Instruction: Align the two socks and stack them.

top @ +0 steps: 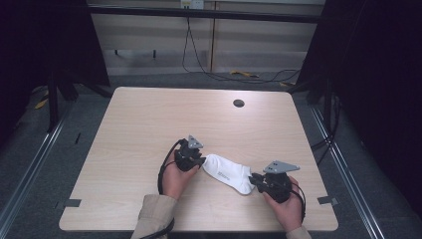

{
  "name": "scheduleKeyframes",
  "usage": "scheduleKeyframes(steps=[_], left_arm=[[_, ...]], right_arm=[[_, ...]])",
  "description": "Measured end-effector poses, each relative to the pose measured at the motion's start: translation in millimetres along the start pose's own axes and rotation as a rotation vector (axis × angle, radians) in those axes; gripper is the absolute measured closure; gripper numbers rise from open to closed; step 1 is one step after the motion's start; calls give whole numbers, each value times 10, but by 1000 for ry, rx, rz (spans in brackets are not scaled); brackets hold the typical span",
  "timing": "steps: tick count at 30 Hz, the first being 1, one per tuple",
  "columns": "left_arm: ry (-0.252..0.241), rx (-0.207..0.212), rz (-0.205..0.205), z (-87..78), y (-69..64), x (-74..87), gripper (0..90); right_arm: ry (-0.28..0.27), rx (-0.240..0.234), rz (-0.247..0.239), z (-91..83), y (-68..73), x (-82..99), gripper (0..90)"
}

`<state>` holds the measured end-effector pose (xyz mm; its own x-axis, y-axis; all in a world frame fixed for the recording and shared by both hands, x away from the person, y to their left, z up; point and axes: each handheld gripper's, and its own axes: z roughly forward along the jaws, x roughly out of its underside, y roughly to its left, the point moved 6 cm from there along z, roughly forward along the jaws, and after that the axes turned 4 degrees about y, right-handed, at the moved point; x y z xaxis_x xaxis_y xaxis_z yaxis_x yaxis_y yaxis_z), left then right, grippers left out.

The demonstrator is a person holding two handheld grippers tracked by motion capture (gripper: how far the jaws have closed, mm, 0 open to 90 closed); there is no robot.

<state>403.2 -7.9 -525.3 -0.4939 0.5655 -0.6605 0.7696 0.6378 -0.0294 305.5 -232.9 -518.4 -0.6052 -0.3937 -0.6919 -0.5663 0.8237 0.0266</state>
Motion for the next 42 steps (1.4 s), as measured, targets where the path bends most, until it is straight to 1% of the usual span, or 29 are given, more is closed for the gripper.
scheduleKeyframes(steps=[1,2,3,5,6,7,8,10,11,12,14,15,16,18,19,20,21,22,24,26,28,31,32,33,35,37,40,41,42], left_arm=[[-2,11,1,15,-19,-25,737],[-1,10,13,37,-32,-46,734],[7,10,26,66,-43,-60,731],[32,-2,32,138,-44,-51,710],[44,-4,20,175,-39,-27,705],[33,2,3,195,-31,-16,695],[25,17,-21,201,-29,-10,694],[31,19,-29,196,-12,-6,688],[36,10,-41,192,-4,-3,666],[43,6,-44,185,4,5,639],[27,18,-59,186,6,23,631],[19,36,-62,184,9,32,644],[14,59,-70,186,-4,32,690],[34,87,-69,167,-16,45,757],[39,95,-72,157,-23,55,793],[28,105,-80,156,-35,63,826],[19,111,-92,151,-40,73,842],[22,117,-102,140,-40,87,850],[15,111,-82,131,-49,94,855],[25,111,-84,117,-45,88,857],[28,121,-75,99,-44,69,859],[9,131,-82,47,-49,37,860],[12,131,-69,24,-50,30,861],[15,130,-62,2,-54,18,861],[9,131,-52,-42,-65,-17,861],[6,131,-41,-91,-83,-48,861],[0,137,-25,-157,-119,-95,861],[-3,142,-23,-177,-127,-117,861],[-11,148,-21,-197,-137,-141,861]], right_arm=[[1,-8,-7,9,18,-3,783],[4,-12,-12,24,29,-2,784],[9,-18,-15,41,37,3,784],[14,-26,-18,63,41,13,784],[11,-31,-18,66,43,14,784],[9,-35,-15,61,50,14,783],[5,-37,-14,53,58,11,783],[-2,-44,-27,45,75,3,783],[-4,-45,-34,44,83,0,783],[-4,-46,-38,45,86,-2,781],[-4,-55,-31,48,99,-4,780],[-9,-58,-36,53,101,-10,777],[-11,-60,-35,59,107,-12,777],[-8,-60,-43,65,116,-8,776],[-9,-60,-45,64,120,-8,775],[-11,-59,-45,61,122,-10,772],[-12,-60,-48,59,125,-11,767],[-12,-62,-50,60,130,-11,760],[-13,-68,-49,72,148,-13,749],[-16,-73,-56,89,170,-26,750],[-19,-85,-57,114,190,-50,756],[-25,-114,-62,168,212,-117,789],[-27,-123,-62,187,223,-145,799],[-26,-128,-73,211,234,-175,816],[-19,-123,-109,271,259,-235,835],[-10,-129,-117,357,286,-273,837],[24,-128,-105,465,280,-236,843],[27,-129,-109,488,277,-221,844],[24,-136,-102,490,273,-217,845]])
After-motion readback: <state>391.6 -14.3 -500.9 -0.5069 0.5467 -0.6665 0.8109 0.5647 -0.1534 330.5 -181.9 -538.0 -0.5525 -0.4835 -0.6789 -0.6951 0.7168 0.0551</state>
